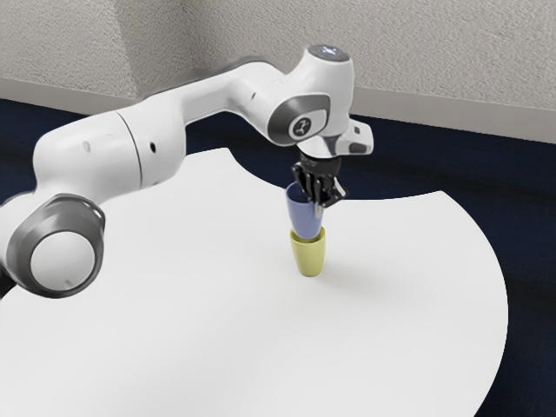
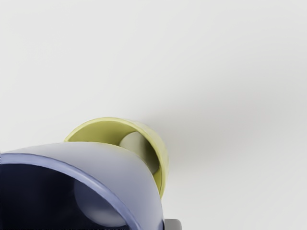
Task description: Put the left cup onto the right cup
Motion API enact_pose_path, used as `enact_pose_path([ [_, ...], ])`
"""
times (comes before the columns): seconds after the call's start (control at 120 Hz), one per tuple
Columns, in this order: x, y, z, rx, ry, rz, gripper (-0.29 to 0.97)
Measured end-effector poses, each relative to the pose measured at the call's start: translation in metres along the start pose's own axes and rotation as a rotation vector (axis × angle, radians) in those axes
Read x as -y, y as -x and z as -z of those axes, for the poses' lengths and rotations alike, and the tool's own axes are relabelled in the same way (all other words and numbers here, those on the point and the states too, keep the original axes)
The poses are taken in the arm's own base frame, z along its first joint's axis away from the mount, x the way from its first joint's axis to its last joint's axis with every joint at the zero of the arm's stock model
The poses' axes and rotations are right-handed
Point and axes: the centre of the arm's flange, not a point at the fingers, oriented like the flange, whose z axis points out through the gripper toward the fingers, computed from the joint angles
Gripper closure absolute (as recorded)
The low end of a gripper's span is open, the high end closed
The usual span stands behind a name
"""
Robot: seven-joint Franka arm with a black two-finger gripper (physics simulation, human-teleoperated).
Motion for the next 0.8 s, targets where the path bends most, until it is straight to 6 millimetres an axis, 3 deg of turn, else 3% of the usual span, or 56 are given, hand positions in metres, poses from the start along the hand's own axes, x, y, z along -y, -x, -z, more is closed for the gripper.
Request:
enact_pose_path([
  [0.667, 0.010, -0.005, -0.026, 0.019, -0.004, 0.015, 0.78],
  [0.8, 0.008, -0.006, -0.025, 0.010, 0.005, 0.013, 0.67],
])
